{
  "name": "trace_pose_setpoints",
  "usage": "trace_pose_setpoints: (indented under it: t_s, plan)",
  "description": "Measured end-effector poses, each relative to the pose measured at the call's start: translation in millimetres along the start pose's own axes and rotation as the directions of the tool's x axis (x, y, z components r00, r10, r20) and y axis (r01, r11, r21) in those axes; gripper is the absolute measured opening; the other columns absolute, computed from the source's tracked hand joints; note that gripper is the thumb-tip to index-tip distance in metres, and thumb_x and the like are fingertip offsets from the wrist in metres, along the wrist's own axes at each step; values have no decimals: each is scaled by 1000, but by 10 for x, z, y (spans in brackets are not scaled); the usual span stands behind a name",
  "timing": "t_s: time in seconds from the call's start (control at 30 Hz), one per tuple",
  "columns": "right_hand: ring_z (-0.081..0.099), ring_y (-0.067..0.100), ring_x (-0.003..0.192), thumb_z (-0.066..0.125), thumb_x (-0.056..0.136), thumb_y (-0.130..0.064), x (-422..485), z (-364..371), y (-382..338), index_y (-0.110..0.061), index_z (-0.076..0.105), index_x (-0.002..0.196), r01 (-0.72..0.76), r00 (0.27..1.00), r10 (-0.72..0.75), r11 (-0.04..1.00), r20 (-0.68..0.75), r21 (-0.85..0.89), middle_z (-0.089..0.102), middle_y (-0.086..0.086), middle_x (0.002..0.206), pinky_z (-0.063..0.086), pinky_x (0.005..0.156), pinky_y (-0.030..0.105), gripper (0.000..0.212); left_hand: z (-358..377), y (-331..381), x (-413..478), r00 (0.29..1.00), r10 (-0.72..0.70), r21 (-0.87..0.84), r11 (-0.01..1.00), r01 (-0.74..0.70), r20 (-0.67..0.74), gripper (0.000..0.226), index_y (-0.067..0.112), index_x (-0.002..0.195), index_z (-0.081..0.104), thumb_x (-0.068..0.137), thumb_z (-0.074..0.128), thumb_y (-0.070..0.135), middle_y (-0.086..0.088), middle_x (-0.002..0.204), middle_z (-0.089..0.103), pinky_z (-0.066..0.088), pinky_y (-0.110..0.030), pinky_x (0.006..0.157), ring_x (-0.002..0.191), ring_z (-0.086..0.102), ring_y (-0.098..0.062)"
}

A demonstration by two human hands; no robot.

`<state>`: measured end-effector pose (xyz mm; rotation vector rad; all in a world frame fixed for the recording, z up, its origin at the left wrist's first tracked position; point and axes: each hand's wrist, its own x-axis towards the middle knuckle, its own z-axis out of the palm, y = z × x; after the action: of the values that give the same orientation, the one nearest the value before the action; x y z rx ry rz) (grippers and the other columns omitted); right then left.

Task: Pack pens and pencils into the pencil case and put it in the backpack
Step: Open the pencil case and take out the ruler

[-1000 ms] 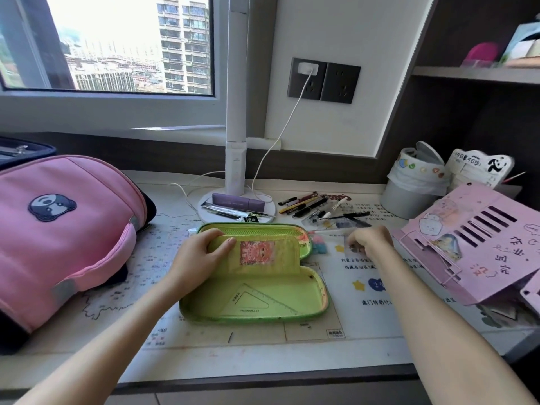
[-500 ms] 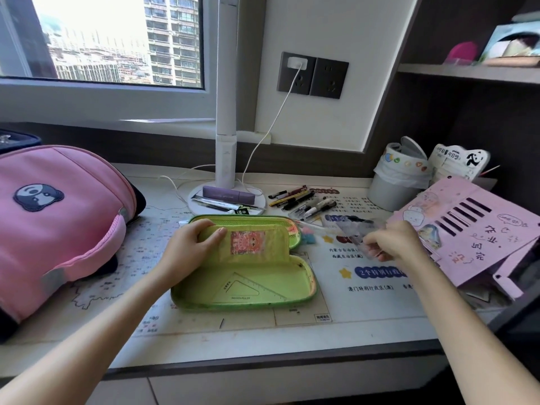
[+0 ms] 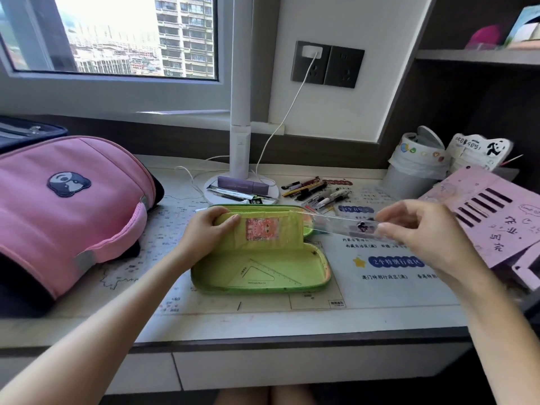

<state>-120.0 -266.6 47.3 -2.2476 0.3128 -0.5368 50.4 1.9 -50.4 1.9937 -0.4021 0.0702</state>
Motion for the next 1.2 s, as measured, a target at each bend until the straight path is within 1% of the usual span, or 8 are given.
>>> trace_pose_setpoints:
  t_s: [0.2, 0.33, 0.6, 0.8, 0.9, 0.97, 1.1, 1.2]
  plan:
    - [67, 7, 64, 64, 79, 8, 93, 25, 194, -16, 65, 79, 18, 986, 38, 943, -161, 333, 72, 3, 67, 49, 53, 10, 23, -10, -18, 5, 998, -57, -83, 995, 57, 5, 22, 18, 88, 66, 83, 61, 39, -2, 85, 68, 51, -33, 67, 78, 63, -19]
    - [67, 8, 58, 61, 77, 12, 83, 106, 158, -7, 64, 80, 8, 1000, -11, 882, 3, 472, 71, 0, 58, 50, 53, 13, 19, -21, -61, 35, 992, -128, -222, 966, 130, 21, 21, 15, 85, 66, 82, 64, 36, -2, 81, 68, 52, -37, 71, 77, 63, -19]
    - [68, 12, 69, 65, 80, 3, 144, 899, 115, -2, 63, 90, -192, 911, 103, 963, 399, 190, 71, 12, 82, 54, 60, 20, 11, -42, -62, 17, 986, -162, -336, 927, 170, 52, 17, 15, 80, 66, 81, 66, 33, -3, 80, 67, 52, -34, 63, 75, 63, -19]
    - [58, 16, 90, 62, 86, -24, 197, 1188, 183, -16, 68, 77, 117, 973, -57, 957, 224, -265, 66, -3, 87, 47, 86, 36, 13, -41, -60, 6, 988, -147, -339, 928, 153, 43, 15, 19, 74, 65, 81, 67, 32, -1, 77, 66, 48, -30, 60, 73, 62, -17]
    - [49, 16, 99, 59, 89, -26, 141, 1132, 155, -15, 71, 84, 284, 956, -257, 932, 144, -225, 64, -3, 95, 35, 86, 29, 17, -37, -68, 9, 990, -134, -328, 935, 139, 37, 15, 19, 75, 65, 81, 66, 32, -2, 78, 67, 49, -30, 62, 73, 62, -16]
    - [48, 14, 89, 62, 86, -29, 96, 1090, 152, -19, 73, 90, 418, 903, -379, 884, 205, -209, 61, -5, 85, 34, 83, 27, 16, -50, -70, 10, 991, -128, -325, 936, 135, 43, 15, 17, 77, 66, 80, 66, 32, -4, 80, 67, 50, -31, 63, 73, 63, -17]
    - [50, 17, 66, 80, 70, -26, 14, 1182, 170, -23, 77, 76, 585, 810, -486, 630, 329, -511, 58, -4, 64, 41, 54, 28, 7, -79, -45, 2, 991, -110, -367, 921, 131, 77, 13, 16, 77, 66, 80, 67, 28, -5, 76, 68, 48, -22, 53, 63, 63, -9]
    - [54, 19, 83, 69, 82, -29, -22, 1211, 189, -19, 74, 89, 569, 822, -383, 585, 422, -578, 66, 0, 82, 48, 67, 31, 13, -94, -14, -10, 991, -102, -397, 908, 130, 91, 9, 14, 77, 67, 81, 67, 22, 0, 68, 67, 46, -16, 48, 58, 61, -5]
